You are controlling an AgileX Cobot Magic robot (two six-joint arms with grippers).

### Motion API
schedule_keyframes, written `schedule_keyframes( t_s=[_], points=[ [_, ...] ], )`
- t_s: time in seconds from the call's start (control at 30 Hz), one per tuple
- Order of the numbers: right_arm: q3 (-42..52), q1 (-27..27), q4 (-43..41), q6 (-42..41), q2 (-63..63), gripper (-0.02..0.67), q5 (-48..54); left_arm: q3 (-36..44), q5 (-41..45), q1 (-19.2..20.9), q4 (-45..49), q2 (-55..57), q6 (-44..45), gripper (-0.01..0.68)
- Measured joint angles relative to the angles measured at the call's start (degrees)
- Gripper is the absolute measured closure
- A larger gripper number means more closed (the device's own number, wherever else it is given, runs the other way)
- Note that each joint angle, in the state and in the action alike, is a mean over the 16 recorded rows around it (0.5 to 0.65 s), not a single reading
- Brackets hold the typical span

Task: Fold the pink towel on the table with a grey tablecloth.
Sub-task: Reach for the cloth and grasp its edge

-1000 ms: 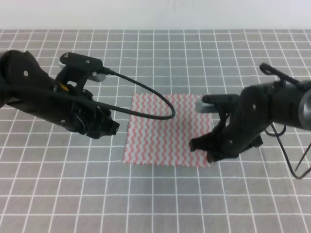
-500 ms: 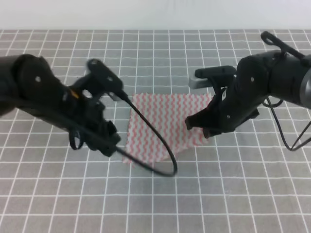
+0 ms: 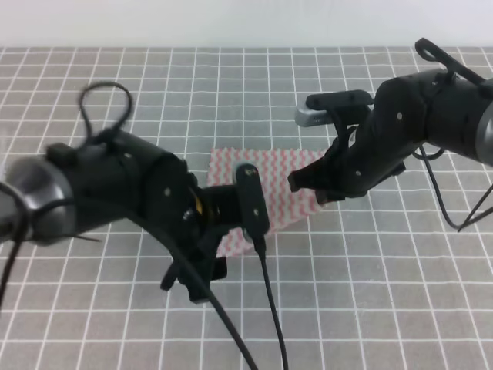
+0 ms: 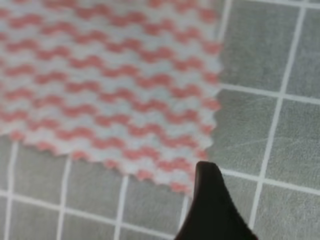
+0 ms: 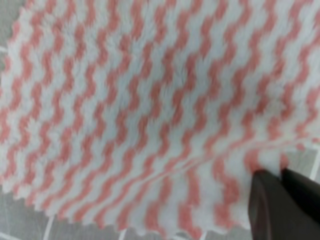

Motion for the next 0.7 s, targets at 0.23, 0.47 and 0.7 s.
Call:
schedule_keyframes(
  t_s=[0.23,0.47,0.7],
  points=[
    [-1.24,-0.20,-1.22,-0.02,-0.01,0.665,-0.69,-0.01,-3.28,-1.91,3.23,2.99,-1.84,0.258],
    [-2.02,-0.68,-2.11,-0.01,-0.14,0.665,-1.01,0.01,-6.97,-2.11,8.56,4.70,-7.44,0.258],
    [-2.07,-1.16,-2.31,-0.02,-0.10,0.665,-1.39,0.00,-8.60,-2.11,15.09,6.57,-13.65,0.266]
  ],
)
